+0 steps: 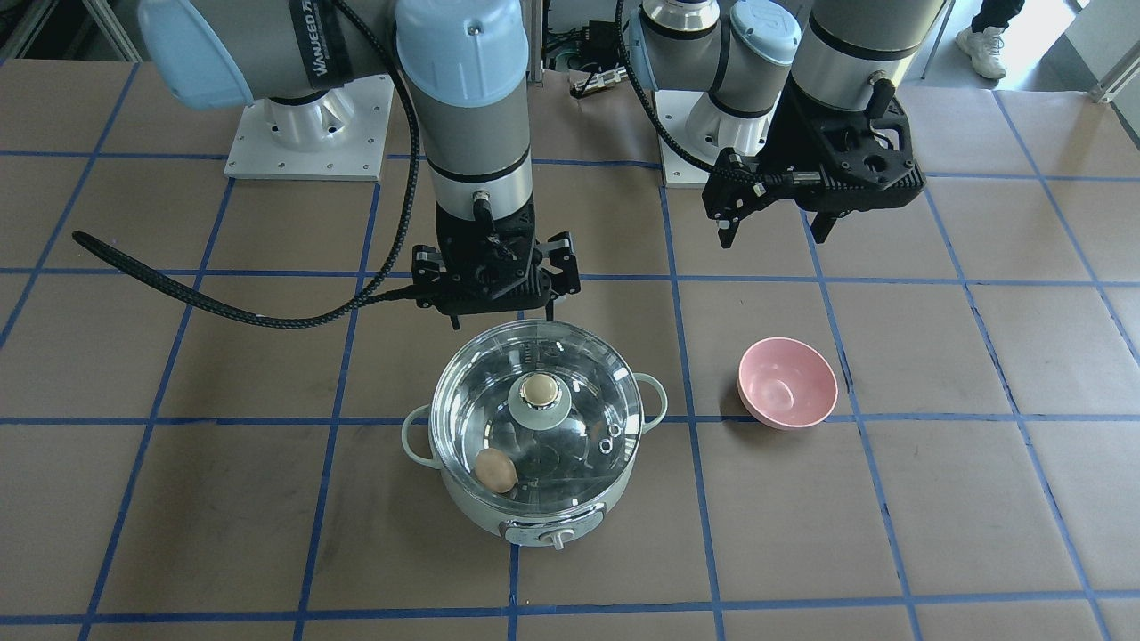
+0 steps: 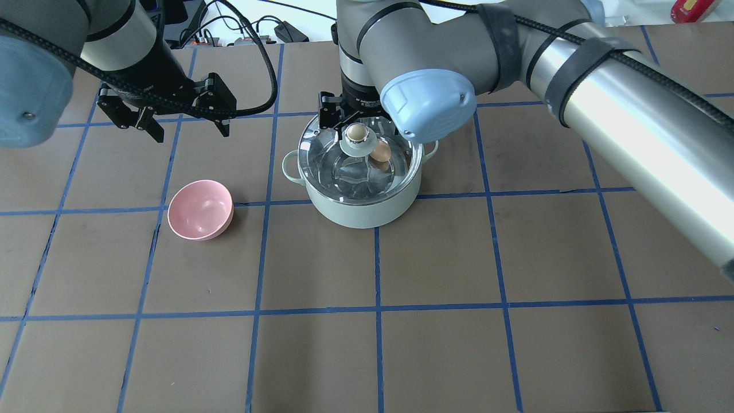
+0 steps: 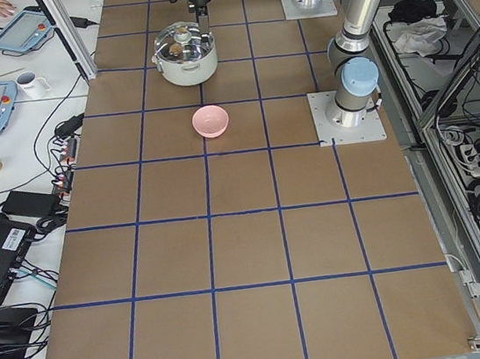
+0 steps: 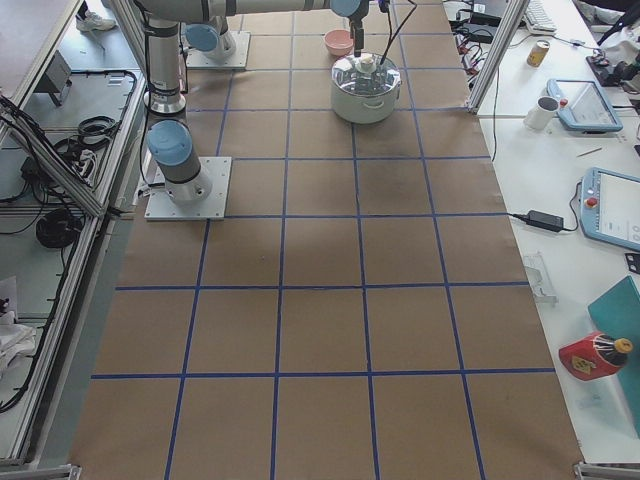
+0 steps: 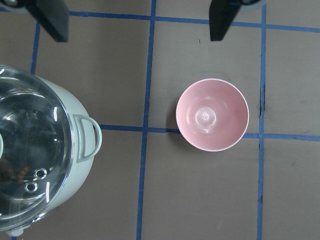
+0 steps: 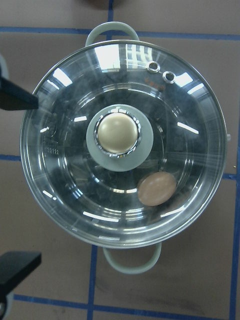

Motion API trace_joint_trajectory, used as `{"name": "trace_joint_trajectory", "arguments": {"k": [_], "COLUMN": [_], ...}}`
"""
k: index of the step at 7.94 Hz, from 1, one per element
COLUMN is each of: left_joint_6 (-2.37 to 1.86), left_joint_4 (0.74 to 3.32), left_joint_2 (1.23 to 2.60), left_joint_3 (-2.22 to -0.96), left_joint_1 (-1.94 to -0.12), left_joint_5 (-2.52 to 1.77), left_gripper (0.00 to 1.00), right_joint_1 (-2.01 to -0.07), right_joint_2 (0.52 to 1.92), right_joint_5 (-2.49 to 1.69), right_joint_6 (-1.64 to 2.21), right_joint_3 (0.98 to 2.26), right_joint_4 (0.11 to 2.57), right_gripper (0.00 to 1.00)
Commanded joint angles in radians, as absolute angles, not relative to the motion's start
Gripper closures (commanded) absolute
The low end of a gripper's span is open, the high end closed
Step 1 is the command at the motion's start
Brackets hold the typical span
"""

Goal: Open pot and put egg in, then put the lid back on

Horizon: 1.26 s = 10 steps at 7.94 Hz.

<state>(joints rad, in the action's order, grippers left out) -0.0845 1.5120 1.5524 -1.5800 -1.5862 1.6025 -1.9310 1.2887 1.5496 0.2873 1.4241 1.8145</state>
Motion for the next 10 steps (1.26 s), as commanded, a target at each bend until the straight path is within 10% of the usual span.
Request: {"name": "trace_joint_trajectory", "arguments": {"k": [1, 10], "left_joint_6": [-0.083, -0.083], "left_joint_4": [1.513, 1.511], "left_joint_2": [1.552, 1.552], "left_joint_3": [-1.58, -1.58], "left_joint_1": [-1.586, -1.585], "left_joint_5": [1.603, 1.605], "left_gripper": [0.0, 0.0], "right_joint_1": [-1.786, -1.542], "right_joint_2": [1.383, 1.457], "right_joint_5": [1.546, 1.557], "right_joint_6": [0.22, 0.049], "right_joint_3": [1.425, 1.425], "right_joint_4": [1.691, 1.597], "right_gripper": [0.0, 0.0]}}
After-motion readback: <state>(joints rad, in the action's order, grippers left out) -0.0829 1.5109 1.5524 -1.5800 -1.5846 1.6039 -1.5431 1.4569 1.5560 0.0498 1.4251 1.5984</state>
